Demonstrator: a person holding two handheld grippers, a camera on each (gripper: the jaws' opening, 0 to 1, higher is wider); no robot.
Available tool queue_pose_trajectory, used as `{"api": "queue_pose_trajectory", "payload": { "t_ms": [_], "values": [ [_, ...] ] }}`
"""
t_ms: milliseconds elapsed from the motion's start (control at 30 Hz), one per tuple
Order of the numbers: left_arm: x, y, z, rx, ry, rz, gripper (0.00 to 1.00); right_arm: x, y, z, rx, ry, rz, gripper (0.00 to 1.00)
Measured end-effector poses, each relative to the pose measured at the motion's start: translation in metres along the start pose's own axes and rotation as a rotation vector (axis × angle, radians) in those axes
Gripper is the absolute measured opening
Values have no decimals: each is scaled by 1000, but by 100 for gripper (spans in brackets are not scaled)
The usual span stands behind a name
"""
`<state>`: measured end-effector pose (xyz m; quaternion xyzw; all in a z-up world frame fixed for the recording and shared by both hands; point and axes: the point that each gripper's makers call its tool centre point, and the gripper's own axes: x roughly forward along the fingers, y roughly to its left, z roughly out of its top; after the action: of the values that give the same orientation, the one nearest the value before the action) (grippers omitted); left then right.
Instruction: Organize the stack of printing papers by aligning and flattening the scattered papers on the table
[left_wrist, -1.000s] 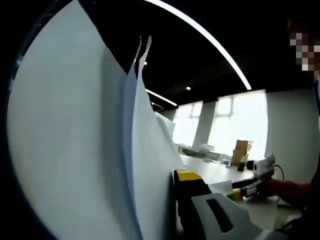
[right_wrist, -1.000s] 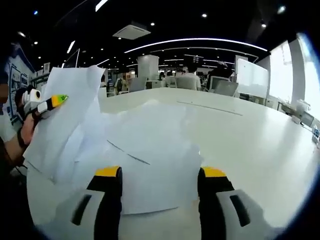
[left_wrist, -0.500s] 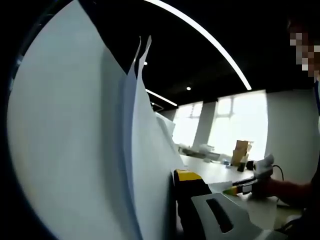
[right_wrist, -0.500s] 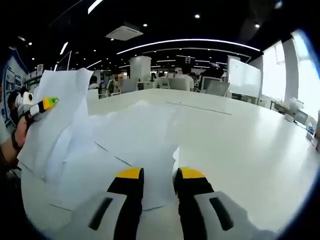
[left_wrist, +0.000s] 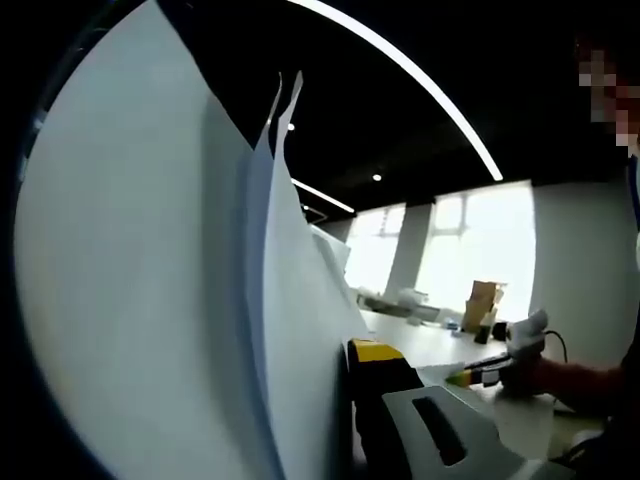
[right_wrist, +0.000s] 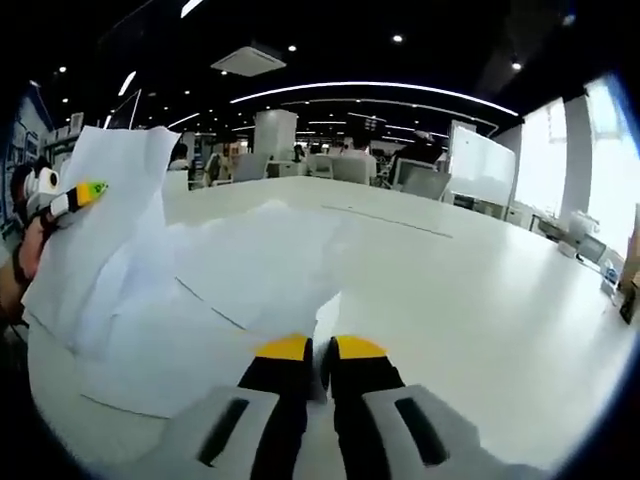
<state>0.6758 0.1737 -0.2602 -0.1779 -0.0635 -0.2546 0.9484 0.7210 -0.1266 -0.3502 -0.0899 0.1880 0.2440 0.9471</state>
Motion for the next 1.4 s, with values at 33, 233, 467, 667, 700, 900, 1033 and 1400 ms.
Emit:
{"api": "queue_pose_trajectory", "payload": {
  "t_ms": [33,233,467,667,700,900,1033,1400],
  "values": [
    [0,0,0,0,0,0,9,0,0,0,4,0,0,4],
    [0,0,0,0,1,-1,9,-1,3,1,36,4,19,0],
    [0,0,0,2,4,-1,9,-2,11,2,69,5,47,0],
    [0,1,0,1,4,-2,9,-3,7,3,95,-4,55,0],
    [0,1,0,1,4,-1,9,-4,6,5,108,-15,57,0],
    [0,1,0,1,4,-1,9,-12,-4,17,186,-60,79,0],
    [1,1,0,-1,3,-1,9,-19,-10,24,192,-86,67,0],
    [0,0,0,-4,0,0,9,-39,-15,52,272,-205,75,0]
  ]
}}
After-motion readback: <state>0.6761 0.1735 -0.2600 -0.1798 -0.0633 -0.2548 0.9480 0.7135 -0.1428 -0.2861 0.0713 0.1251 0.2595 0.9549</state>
